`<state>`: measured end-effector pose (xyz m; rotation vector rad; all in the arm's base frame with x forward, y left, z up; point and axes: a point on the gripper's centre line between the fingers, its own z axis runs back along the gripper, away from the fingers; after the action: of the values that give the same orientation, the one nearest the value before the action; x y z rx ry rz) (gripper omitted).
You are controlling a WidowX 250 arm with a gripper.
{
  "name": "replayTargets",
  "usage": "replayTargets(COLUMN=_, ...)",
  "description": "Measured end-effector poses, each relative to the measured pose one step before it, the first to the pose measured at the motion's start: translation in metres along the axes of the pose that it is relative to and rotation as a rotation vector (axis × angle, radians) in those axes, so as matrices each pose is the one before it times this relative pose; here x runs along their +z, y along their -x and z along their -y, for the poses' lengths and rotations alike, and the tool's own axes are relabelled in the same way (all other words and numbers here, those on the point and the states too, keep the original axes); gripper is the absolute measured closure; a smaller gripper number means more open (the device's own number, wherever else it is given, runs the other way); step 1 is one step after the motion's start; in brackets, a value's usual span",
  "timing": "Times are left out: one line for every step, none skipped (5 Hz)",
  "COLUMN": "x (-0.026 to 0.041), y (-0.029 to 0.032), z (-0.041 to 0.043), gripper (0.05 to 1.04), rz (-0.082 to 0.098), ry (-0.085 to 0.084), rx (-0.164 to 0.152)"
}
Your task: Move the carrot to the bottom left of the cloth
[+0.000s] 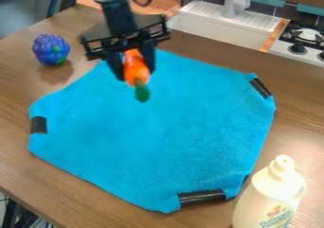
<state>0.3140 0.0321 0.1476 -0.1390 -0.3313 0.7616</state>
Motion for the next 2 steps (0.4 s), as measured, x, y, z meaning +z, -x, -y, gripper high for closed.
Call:
replayTargets(x=-0.02732, y=-0.00124, z=-0.01662, gripper=0.555, rz=-0.0289, ry=-0.0839, rx=-0.0398)
replayTargets(x=-0.01927, y=0.00050, z=-0.02144, gripper=0.555, rz=-0.0150, ry=-0.0880, rx=-0.0060)
